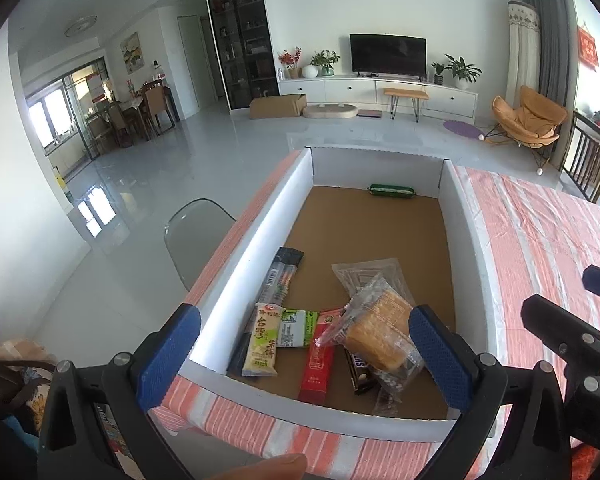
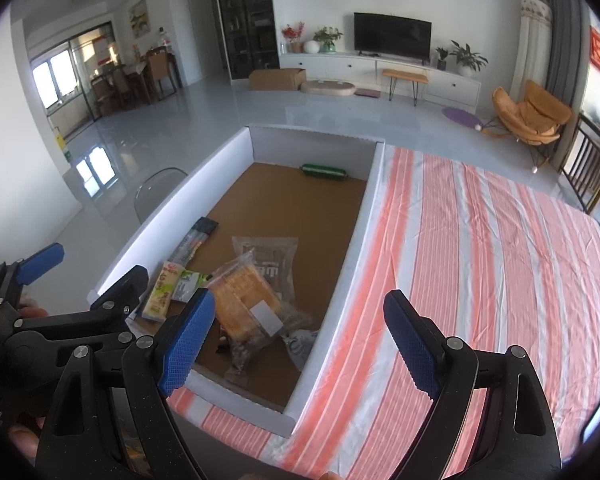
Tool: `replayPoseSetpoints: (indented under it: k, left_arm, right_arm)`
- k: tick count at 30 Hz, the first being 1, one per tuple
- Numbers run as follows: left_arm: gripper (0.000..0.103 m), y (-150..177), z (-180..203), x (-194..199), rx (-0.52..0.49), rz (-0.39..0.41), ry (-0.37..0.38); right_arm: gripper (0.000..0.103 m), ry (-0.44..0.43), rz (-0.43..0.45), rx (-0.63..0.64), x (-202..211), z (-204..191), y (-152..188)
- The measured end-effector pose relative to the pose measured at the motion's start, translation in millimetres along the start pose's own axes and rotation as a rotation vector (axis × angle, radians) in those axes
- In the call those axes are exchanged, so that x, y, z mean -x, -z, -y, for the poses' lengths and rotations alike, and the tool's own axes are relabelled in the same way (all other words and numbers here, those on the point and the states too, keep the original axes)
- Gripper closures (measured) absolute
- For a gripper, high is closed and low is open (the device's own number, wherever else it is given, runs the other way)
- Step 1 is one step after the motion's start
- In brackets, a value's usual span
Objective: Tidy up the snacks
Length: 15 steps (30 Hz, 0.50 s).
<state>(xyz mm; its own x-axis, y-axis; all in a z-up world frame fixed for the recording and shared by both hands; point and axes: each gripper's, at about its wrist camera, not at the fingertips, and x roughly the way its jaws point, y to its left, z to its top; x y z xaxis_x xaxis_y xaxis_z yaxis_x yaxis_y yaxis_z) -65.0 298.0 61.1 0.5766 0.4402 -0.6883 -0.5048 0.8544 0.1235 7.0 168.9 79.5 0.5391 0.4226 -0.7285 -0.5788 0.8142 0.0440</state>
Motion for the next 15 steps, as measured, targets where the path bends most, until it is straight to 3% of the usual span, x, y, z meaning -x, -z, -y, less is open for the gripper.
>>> replayPoseSetpoints:
  k: [3, 15]
  left_arm:
    - [0.0, 0, -1, -3, -0.011, 0.02, -0.049]
    - [0.0, 0, -12, -12, 0.032, 0.006, -0.046]
  right_arm:
    - [0.014, 0.015, 0.002, 0.012, 0, -2, 0]
    - [0.014, 0.047, -0.008, 0.018, -3, -2, 2]
